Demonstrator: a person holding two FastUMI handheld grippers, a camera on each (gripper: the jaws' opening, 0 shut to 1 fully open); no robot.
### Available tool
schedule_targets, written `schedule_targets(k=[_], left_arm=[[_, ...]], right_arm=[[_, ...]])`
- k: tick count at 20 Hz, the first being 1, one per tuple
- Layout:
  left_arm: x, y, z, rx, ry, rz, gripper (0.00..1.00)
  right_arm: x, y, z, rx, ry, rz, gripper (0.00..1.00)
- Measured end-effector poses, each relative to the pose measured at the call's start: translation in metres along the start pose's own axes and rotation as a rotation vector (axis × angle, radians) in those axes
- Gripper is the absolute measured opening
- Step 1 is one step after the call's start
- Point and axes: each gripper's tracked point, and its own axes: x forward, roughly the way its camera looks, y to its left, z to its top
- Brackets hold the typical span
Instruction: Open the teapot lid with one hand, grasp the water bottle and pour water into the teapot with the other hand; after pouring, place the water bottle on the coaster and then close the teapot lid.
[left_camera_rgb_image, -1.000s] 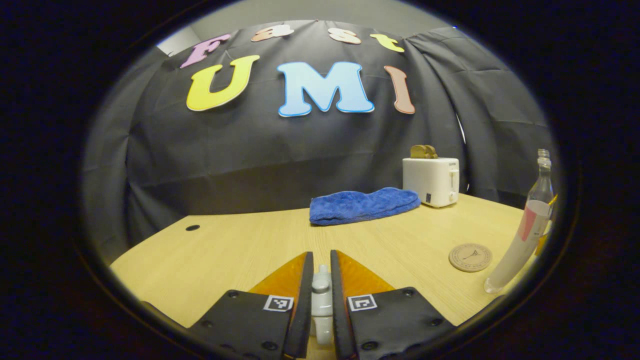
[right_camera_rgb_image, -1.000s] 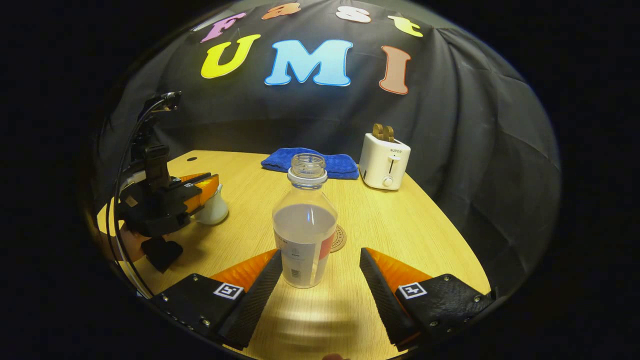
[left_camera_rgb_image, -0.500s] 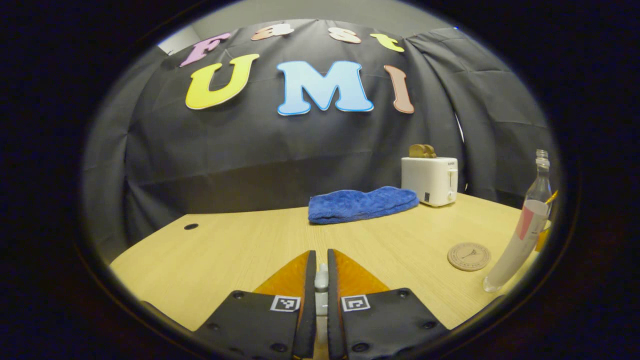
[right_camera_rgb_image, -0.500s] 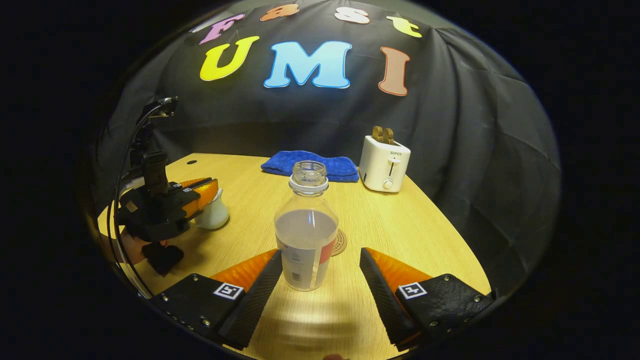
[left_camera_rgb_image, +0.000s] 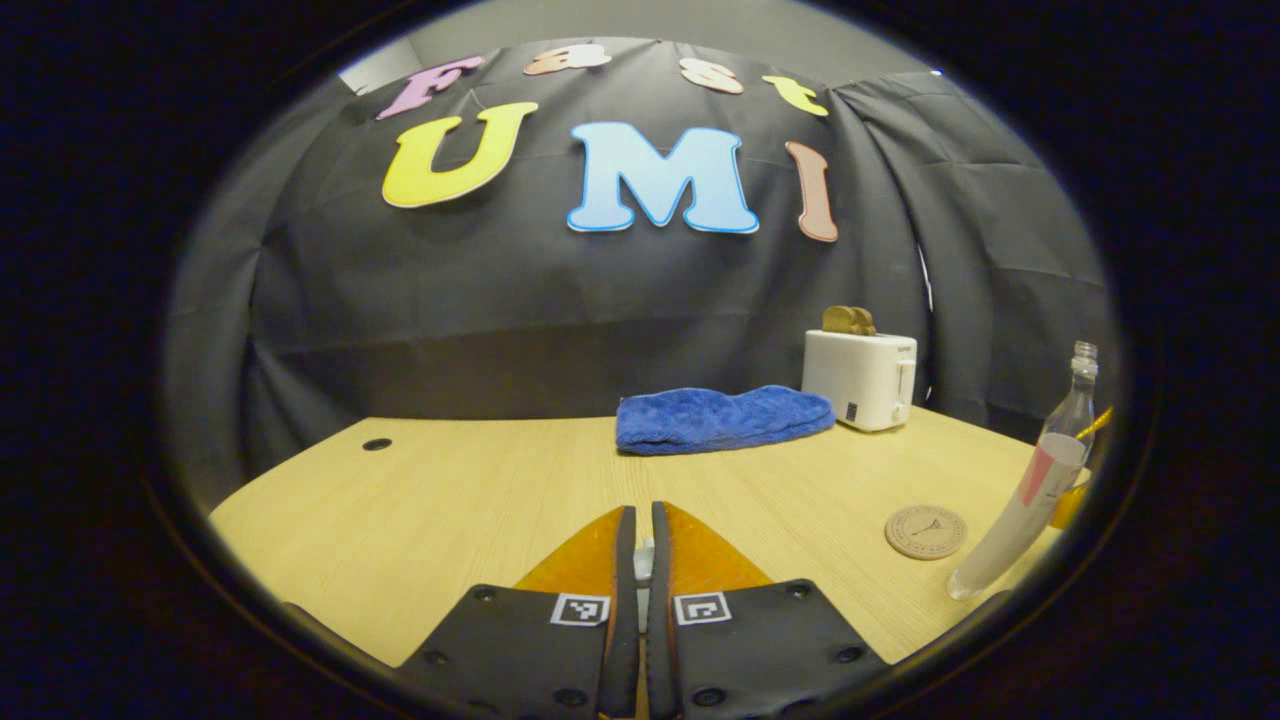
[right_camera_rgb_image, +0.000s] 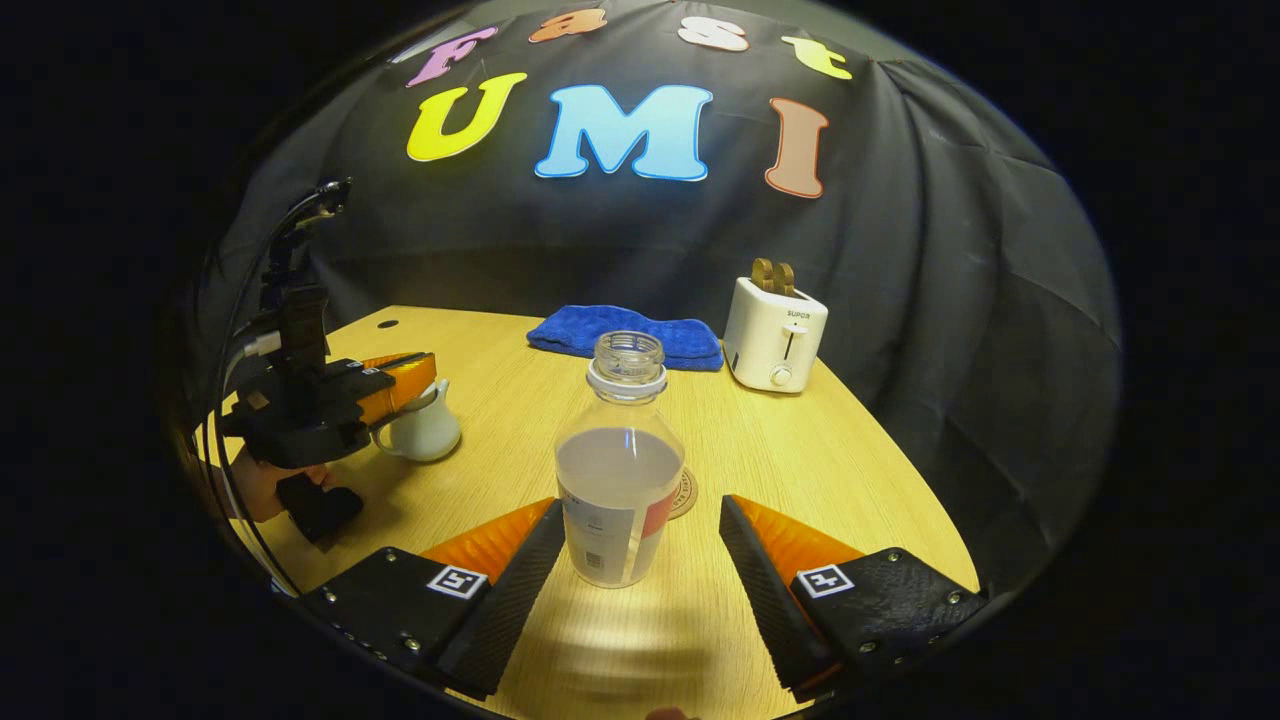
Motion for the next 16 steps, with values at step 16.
schedule_targets(k=[16], left_arm=[[-0.025, 0.025, 0.035, -0.028, -0.016, 0.062, 0.1]], right_arm=[[0.025, 0.01, 0.002, -0.007, -0.027, 0.08, 0.97]])
